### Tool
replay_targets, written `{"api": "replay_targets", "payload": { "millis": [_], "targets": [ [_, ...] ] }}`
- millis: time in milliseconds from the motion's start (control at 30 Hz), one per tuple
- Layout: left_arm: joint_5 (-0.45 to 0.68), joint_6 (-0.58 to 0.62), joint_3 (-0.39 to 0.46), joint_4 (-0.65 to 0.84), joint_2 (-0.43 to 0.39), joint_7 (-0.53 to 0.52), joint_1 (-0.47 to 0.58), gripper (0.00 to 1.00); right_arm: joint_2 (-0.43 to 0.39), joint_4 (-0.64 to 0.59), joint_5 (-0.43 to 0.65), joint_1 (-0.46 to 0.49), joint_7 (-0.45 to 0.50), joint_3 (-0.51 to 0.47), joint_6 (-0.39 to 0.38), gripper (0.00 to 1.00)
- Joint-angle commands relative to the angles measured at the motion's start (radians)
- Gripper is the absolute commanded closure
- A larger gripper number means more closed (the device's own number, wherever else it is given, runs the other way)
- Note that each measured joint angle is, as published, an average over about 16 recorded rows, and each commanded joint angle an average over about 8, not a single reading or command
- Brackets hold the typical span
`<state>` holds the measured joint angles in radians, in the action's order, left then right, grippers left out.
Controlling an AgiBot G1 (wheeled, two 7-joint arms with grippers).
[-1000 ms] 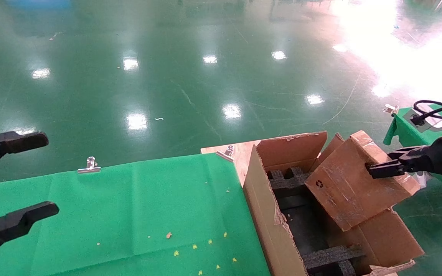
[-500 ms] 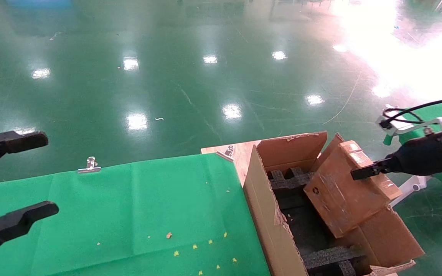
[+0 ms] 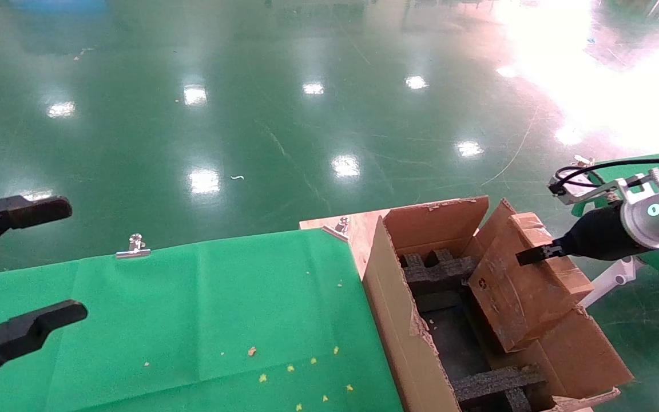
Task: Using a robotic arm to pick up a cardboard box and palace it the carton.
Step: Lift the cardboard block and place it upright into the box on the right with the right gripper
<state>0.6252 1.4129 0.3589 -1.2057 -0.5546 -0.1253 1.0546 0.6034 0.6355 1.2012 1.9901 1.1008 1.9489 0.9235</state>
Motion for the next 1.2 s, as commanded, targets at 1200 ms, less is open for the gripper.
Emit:
{"api": "replay_targets", "payload": {
  "millis": [1200],
  "targets": [
    [0.0,0.0,0.0,0.0,0.0,0.0,0.0,0.0,0.129,-0.025,0.002,-0.252,0.066,0.026,-0.21,1.0]
  ]
}}
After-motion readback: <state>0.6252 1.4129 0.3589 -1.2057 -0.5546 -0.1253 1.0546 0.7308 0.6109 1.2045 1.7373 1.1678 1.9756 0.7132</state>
